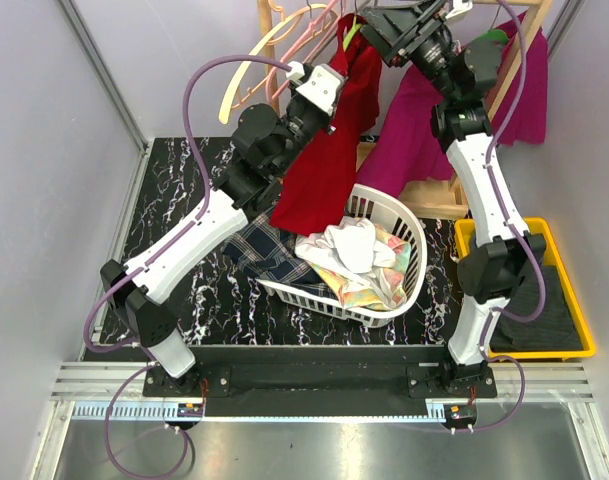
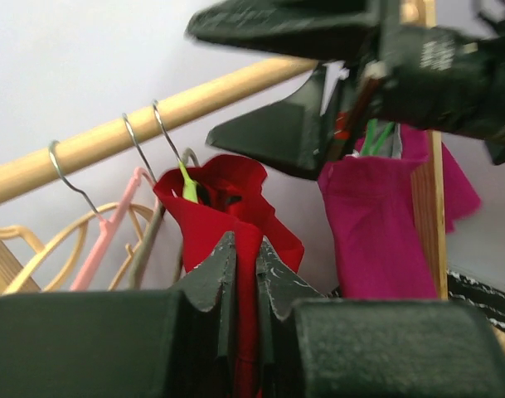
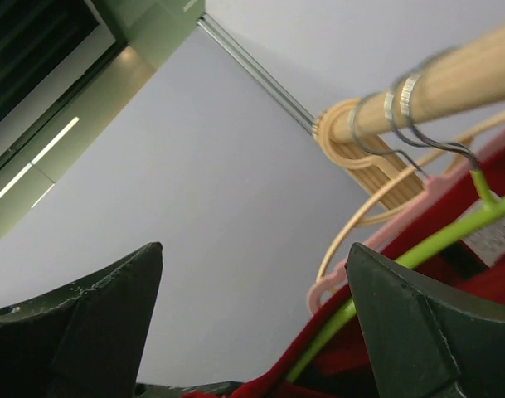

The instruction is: Remove the skirt from the hanger

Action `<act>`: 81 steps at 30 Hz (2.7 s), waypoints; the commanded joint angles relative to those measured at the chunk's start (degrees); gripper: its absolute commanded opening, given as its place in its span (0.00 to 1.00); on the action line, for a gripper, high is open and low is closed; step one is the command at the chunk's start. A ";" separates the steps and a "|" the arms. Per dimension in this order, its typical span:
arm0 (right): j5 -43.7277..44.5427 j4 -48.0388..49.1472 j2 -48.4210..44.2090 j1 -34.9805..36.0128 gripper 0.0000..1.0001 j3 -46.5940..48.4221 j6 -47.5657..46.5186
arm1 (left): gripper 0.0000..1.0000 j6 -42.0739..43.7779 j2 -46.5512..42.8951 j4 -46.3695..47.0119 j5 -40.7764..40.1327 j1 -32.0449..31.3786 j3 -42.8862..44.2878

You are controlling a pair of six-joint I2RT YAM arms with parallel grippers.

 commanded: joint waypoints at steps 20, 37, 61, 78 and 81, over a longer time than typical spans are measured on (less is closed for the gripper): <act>-0.56 -5.70 9.96 3.83 0.85 7.15 3.27 | 0.02 0.29 -5.55 5.40 -1.13 -1.76 -2.87; -0.12 -4.27 13.57 4.80 0.07 18.48 1.53 | 0.00 2.75 -13.98 7.95 -4.55 -1.93 -14.73; -6.88 -20.64 -14.63 2.42 0.00 -7.31 -12.46 | 0.99 2.31 -19.00 2.50 -2.44 -1.93 -11.66; -33.33 -25.04 -46.36 3.48 0.00 -31.25 -9.74 | 0.99 -6.20 -19.09 -5.05 -2.88 -2.20 2.92; -37.37 -16.65 -48.65 3.83 0.00 -30.10 -3.34 | 0.99 -11.48 -18.91 -9.79 -4.20 -2.11 7.85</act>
